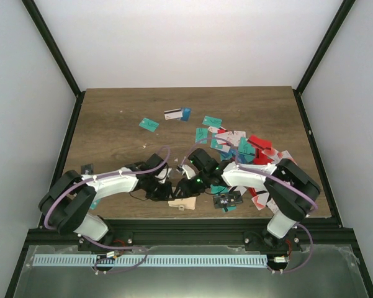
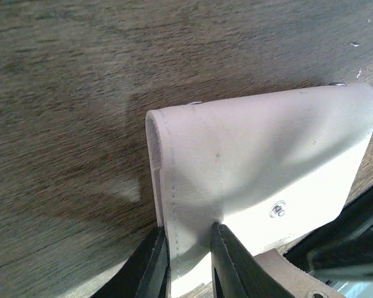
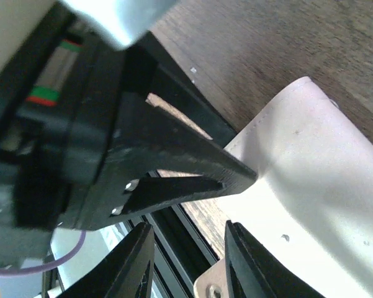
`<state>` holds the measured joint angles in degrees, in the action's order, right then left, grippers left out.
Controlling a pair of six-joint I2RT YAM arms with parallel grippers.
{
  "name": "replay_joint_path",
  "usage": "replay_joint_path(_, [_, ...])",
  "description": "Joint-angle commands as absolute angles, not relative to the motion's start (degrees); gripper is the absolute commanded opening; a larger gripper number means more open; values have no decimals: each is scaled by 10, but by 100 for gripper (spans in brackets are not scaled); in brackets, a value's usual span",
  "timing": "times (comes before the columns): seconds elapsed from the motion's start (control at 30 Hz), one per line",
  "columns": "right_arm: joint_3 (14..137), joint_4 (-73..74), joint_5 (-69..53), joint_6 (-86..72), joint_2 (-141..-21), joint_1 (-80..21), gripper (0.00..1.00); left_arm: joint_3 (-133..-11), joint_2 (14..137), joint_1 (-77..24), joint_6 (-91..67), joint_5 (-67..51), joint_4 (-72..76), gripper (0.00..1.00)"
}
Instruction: Put the credit cards into the card holder
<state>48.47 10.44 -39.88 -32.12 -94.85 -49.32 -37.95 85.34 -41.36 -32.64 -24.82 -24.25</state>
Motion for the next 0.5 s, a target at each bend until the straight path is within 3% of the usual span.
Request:
replay_joint_path(0.0, [480,136,-395,-281,-905,-493,34,-371,874,-427,-312,-206,-276,20])
replay_joint_path(0.47, [446,219,-350,-231,-816,-513,34,-376,874,-437,-320,-212,-276,24])
